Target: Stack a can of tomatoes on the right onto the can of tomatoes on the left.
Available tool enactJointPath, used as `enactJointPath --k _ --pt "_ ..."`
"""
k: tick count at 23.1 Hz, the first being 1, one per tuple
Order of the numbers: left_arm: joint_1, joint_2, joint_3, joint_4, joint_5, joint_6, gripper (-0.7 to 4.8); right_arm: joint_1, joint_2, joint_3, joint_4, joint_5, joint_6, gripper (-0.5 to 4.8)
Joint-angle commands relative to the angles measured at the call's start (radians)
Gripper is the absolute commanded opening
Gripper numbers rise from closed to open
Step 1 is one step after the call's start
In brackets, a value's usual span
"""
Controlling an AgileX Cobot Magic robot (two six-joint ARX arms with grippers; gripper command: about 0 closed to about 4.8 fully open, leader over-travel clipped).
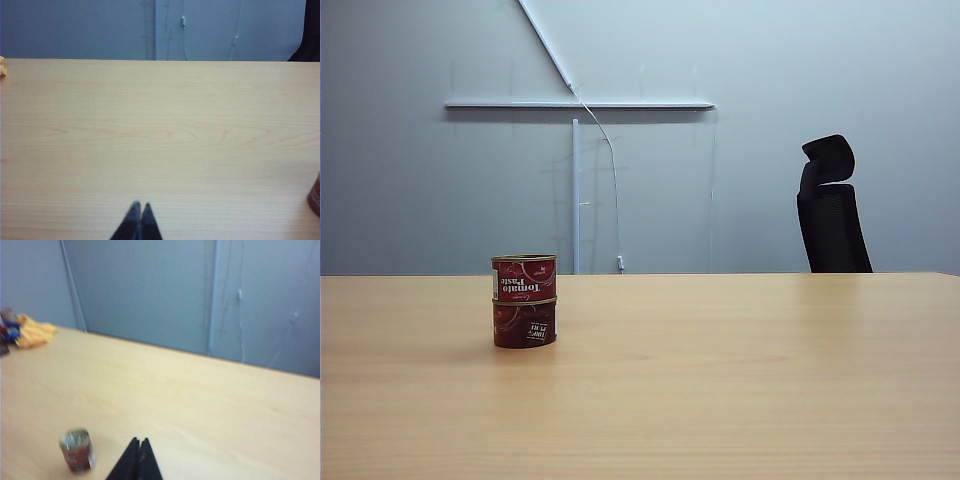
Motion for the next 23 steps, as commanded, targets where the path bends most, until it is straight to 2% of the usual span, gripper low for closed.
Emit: enactJointPath --k 1,8,10,11,12,16,18,19,23 --pt "0.001 0.000 0.002 0.008 0.003 0.000 -0.04 0.000 -0.014 0.005 -0.087 -0.002 -0.003 -0.05" --pt "0.001 0.000 0.002 0.007 0.003 0.000 -0.04 0.000 -0.021 0.005 -0.168 -0.001 -0.003 -0.05" --pt "0.001 0.000 0.002 0.007 0.003 0.000 -0.04 -0.027 -0.039 0.002 -0.174 -0.005 -0.002 -0.05" --pt "0.001 0.000 0.002 0.007 0.003 0.000 -0.04 -0.054 -0.056 -0.010 -0.163 -0.042 -0.003 -0.05" --pt "0.001 0.000 0.002 0.007 0.003 0.000 -0.04 -0.112 -0.083 -0.056 -0.103 -0.103 -0.003 -0.05" --pt "0.002 0.000 0.002 0.006 0.009 0.000 -0.04 -0.309 -0.153 -0.243 0.142 -0.213 -0.008 -0.05" --pt "0.001 0.000 0.002 0.006 0.000 0.000 -0.04 -0.524 -0.178 -0.465 0.444 -0.418 -0.008 -0.05" --pt "0.002 0.000 0.002 0.007 0.001 0.000 -0.04 -0.567 -0.185 -0.521 0.510 -0.465 -0.007 -0.05" --pt "0.002 0.000 0.002 0.006 0.004 0.000 -0.04 -0.670 -0.254 -0.659 0.595 -0.477 -0.005 -0.05"
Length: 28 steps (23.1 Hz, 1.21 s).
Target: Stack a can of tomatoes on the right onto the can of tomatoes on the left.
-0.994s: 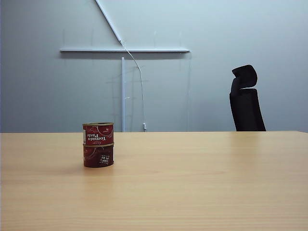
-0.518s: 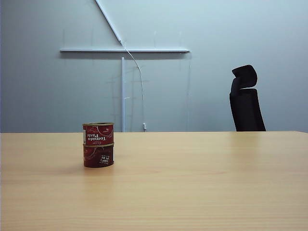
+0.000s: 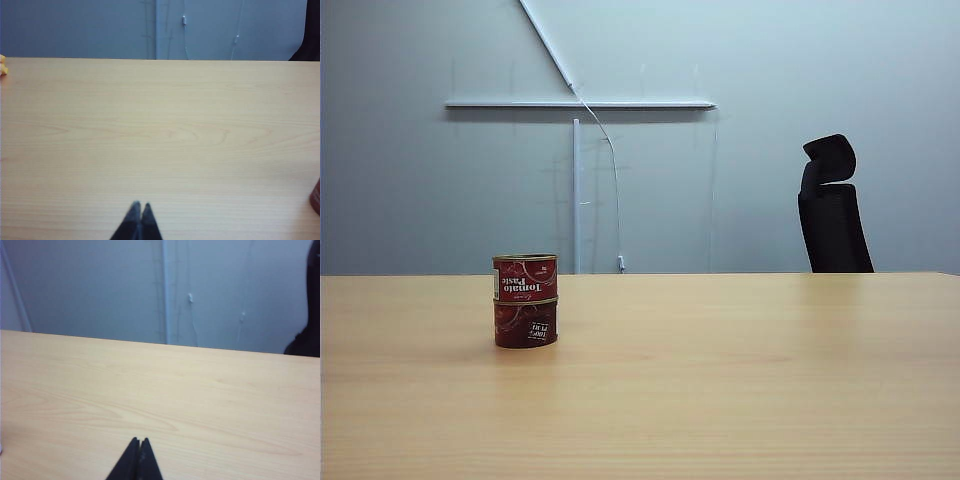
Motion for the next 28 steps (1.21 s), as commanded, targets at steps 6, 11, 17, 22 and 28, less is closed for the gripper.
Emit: enactJointPath --k 6,11,17,22,28 --pt "0.002 0.000 0.002 0.008 0.003 0.000 -0.04 -0.126 -0.191 -0.113 0.012 -0.020 0.000 -0.06" --pt "0.001 0.000 0.002 0.008 0.003 0.000 -0.04 -0.178 -0.281 -0.158 0.005 -0.008 0.000 -0.05" --pt "0.001 0.000 0.002 0.008 0.002 0.000 -0.04 -0.179 -0.319 -0.168 -0.067 0.053 0.000 -0.06" --pt "0.001 0.000 0.002 0.008 0.003 0.000 -0.04 -0.179 -0.319 -0.168 -0.101 0.092 0.002 -0.05" --pt "0.002 0.000 0.002 0.008 0.002 0.000 -0.04 -0.179 -0.319 -0.168 -0.109 0.105 0.035 -0.06"
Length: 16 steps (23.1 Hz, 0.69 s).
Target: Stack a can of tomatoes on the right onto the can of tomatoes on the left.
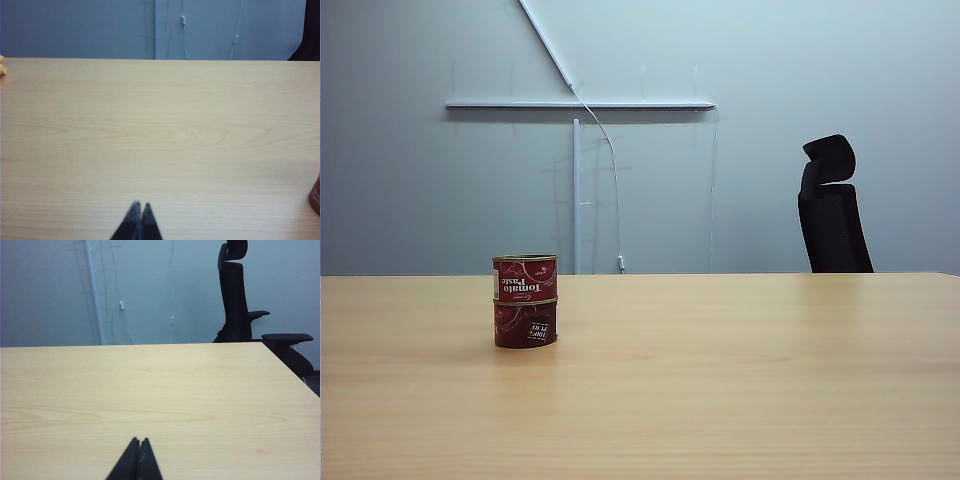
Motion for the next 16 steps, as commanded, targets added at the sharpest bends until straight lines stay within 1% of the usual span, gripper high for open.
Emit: enactJointPath --k 1,16 --pt "0.001 0.000 0.002 0.009 0.002 0.000 -0.04 0.000 -0.002 -0.004 0.012 0.014 0.037 -0.05" --pt "0.000 0.000 0.002 0.009 0.003 0.000 -0.04 0.000 -0.002 -0.005 0.011 0.023 0.040 -0.05"
